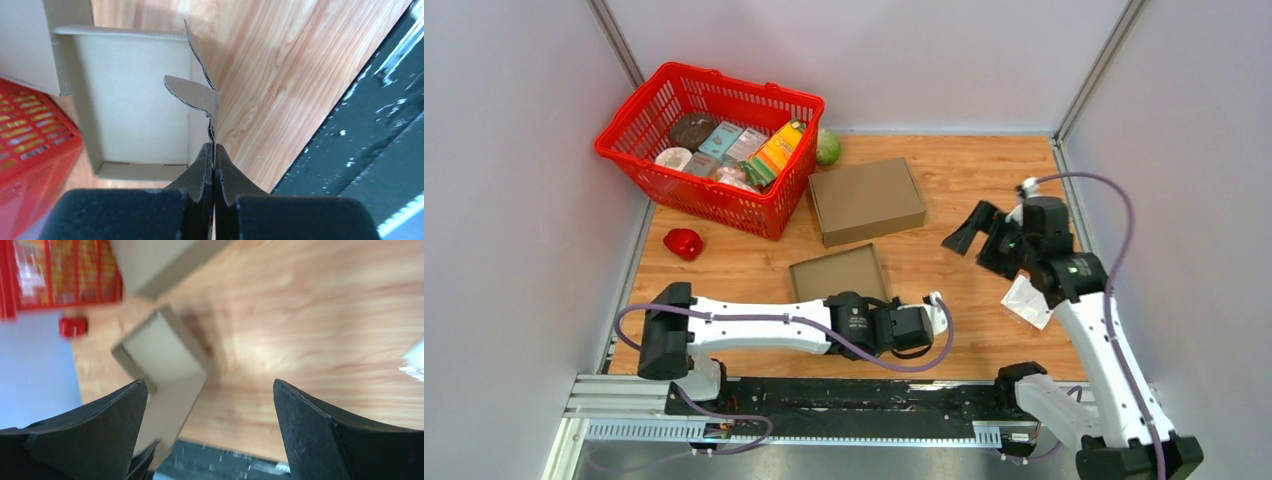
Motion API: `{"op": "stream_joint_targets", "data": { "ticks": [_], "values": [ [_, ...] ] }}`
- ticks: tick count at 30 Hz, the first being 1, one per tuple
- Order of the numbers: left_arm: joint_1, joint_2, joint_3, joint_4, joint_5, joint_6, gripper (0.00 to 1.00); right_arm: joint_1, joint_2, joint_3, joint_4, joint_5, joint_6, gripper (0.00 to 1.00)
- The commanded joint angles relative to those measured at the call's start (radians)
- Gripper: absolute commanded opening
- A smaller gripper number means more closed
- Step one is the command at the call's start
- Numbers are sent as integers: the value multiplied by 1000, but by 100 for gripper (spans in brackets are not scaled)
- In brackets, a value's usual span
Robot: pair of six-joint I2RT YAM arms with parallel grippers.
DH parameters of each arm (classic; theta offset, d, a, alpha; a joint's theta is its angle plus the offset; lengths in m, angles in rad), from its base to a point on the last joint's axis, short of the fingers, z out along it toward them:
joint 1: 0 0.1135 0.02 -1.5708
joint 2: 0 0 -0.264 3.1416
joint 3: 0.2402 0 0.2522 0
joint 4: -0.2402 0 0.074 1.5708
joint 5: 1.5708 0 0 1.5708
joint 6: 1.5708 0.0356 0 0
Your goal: Fold the paper box
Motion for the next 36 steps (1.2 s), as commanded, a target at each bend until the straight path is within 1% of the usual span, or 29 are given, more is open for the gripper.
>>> {"op": "stream_joint_targets", "data": {
  "ticks": [1, 2, 3, 4, 5, 6, 7, 8, 9, 10, 11, 12, 13, 14, 16, 17, 18, 19, 20, 21, 23, 24, 26, 28, 29, 31, 32, 35, 36],
  "values": [
    [57, -74, 148, -180, 10, -251, 0, -179, -12, 80, -123, 258, -75, 100],
    [77, -83, 168, -226, 22, -310, 0, -210, -6, 79, -126, 278, -72, 100],
    [95, -90, 198, -241, 65, -334, 0, -252, 7, 73, -126, 304, -63, 100],
    [146, -98, 209, -251, 97, -357, 0, -319, 7, 38, -110, 359, -55, 100],
    [174, -116, 217, -252, 137, -399, 0, -359, 4, 7, -85, 365, -47, 100],
    [203, -127, 225, -245, 220, -421, 0, -405, 4, -33, -58, 358, -36, 100],
    [262, -138, 226, -236, 257, -447, 0, -512, 11, -71, -3, 311, -32, 100],
    [292, -156, 228, -207, 295, -494, 0, -575, 17, -149, 25, 249, -27, 100],
    [325, -164, 225, -191, 361, -525, 0, -638, 22, -186, 53, 193, -27, 100],
    [380, -170, 225, -182, 383, -565, 0, -753, 24, -223, 120, 110, -26, 100],
    [410, -179, 225, -145, 413, -622, 0, -808, 22, -304, 154, 73, -27, 100],
    [434, -179, 225, -124, 473, -650, 0, -859, 22, -334, 189, 36, -32, 100],
    [457, -176, 231, -113, 480, -685, 0, -939, 20, -360, 232, -15, -42, 100],
    [497, -167, 244, -101, 486, -760, 0, -961, 17, -401, 255, -24, -46, 100],
    [536, -156, 245, -67, 570, -827, 0, -1010, 17, -435, 327, -61, -50, 99],
    [565, -152, 216, 6, 602, -895, 0, -1027, 22, -450, 349, -70, -44, 98],
    [579, -152, 196, 57, 654, -932, 0, -1040, 24, -473, 361, -73, -33, 98],
    [588, -155, 173, 144, 671, -973, 0, -1054, 28, -486, 409, -87, -21, 98],
    [599, -163, 124, 175, 681, -1065, 0, -1056, 48, -498, 433, -90, -4, 98],
    [615, -172, 98, 201, 668, -1111, 0, -1056, 63, -506, 452, -90, 0, 99],
    [617, -208, 21, 310, 624, -1218, 0, -1057, 91, -510, 502, -110, -1, 99],
    [617, -216, 9, 333, 580, -1243, 0, -1057, 112, -514, 518, -121, -4, 98],
    [622, -221, 14, 305, 541, -1317, 0, -1057, 123, -533, 565, -112, -7, 98],
    [626, -222, 16, 230, 488, -1380, 0, -1057, 145, -561, 613, -116, -16, 97],
    [626, -227, 13, 208, 458, -1439, 0, -1057, 151, -569, 625, -119, -16, 96],
    [628, -230, 15, 155, 394, -1489, 0, -1057, 171, -584, 665, -124, -24, 94],
    [629, -233, 25, 139, 376, -1527, 0, -1057, 175, -583, 662, -119, -36, 93],
    [632, -233, 65, 82, 285, -1567, 0, -1056, 149, -567, 625, -83, -75, 93],
    [636, -230, 74, 62, 254, -1582, 0, -1056, 137, -566, 625, -77, -75, 95]
  ]
}}
